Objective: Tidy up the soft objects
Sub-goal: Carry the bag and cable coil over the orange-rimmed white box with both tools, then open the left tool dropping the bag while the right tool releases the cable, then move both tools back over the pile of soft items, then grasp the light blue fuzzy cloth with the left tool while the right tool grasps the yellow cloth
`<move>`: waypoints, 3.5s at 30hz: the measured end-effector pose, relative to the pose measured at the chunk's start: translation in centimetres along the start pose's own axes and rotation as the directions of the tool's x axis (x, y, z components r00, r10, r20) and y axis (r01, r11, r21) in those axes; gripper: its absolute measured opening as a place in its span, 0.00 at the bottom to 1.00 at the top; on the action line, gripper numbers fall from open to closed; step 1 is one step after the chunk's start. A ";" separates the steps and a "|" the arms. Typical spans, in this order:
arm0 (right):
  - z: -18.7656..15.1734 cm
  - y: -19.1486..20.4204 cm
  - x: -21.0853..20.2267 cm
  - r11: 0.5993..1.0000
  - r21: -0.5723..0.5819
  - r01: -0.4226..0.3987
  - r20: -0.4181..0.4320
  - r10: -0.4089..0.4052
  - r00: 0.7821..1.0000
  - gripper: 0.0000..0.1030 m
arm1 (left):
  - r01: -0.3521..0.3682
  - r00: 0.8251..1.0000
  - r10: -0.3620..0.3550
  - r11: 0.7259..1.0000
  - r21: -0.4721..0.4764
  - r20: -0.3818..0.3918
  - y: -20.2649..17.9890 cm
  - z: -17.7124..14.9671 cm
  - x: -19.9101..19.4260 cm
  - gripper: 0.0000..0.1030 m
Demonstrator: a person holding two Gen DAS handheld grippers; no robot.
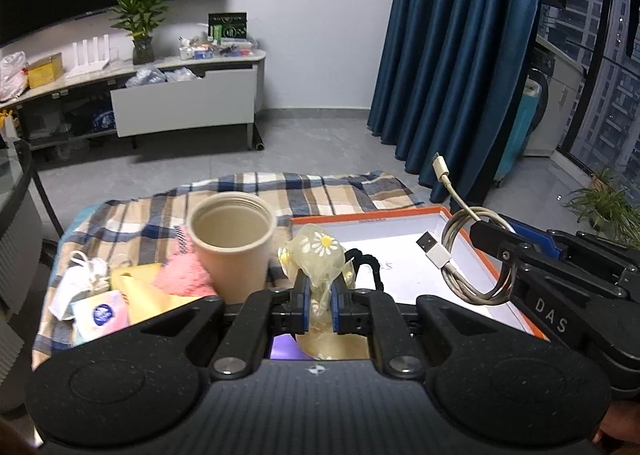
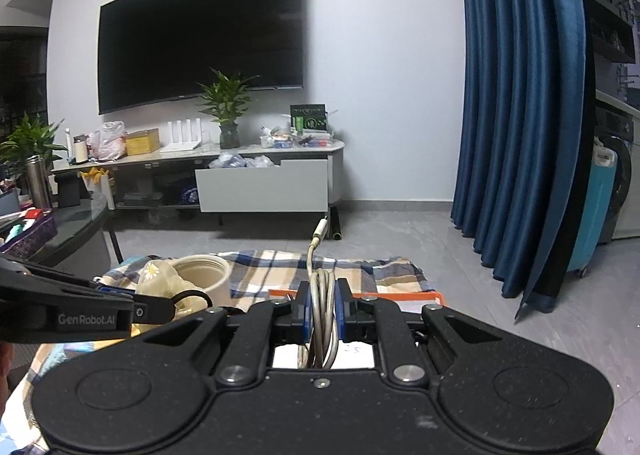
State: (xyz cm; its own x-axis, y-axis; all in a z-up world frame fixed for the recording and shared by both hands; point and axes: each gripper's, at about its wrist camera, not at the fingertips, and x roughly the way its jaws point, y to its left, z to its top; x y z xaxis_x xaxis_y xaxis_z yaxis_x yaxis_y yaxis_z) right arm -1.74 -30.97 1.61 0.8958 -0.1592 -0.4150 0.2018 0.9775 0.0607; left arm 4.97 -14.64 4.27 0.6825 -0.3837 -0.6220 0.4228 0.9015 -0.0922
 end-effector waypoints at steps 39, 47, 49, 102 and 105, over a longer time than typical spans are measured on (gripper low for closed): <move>0.7 -3.0 -1.2 0.996 0.074 0.048 -0.001 -0.048 0.999 0.65 | -0.010 1.000 0.010 0.999 0.030 -0.010 -2.0 0.7 -0.3 0.89; 1.0 -0.7 -3.4 0.997 0.075 0.007 0.011 -0.008 1.000 0.71 | -0.071 0.997 0.071 0.997 0.002 0.017 -0.3 -0.2 -2.9 0.92; 0.9 0.0 -3.6 0.998 0.066 -0.004 0.011 0.004 1.000 0.71 | -0.084 0.996 0.084 0.996 0.001 0.022 0.2 -0.5 -3.3 0.92; -2.3 12.0 -2.2 0.962 -0.063 -0.266 -0.080 0.261 0.962 0.71 | -0.284 0.956 0.263 0.940 -0.188 -0.127 15.7 -9.5 -1.9 0.92; -2.1 12.1 -1.7 0.962 -0.063 -0.264 -0.088 0.258 0.962 0.71 | -0.284 0.957 0.269 0.944 -0.169 -0.110 15.6 -9.2 -1.1 0.92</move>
State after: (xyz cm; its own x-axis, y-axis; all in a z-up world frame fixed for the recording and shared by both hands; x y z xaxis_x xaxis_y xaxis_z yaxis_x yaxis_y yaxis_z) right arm -1.66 -18.56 1.13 0.8792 0.1113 -0.4632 -0.0674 0.9916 0.1104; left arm 5.37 1.63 -3.62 0.7014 -0.1031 -0.7053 0.1043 0.9937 -0.0415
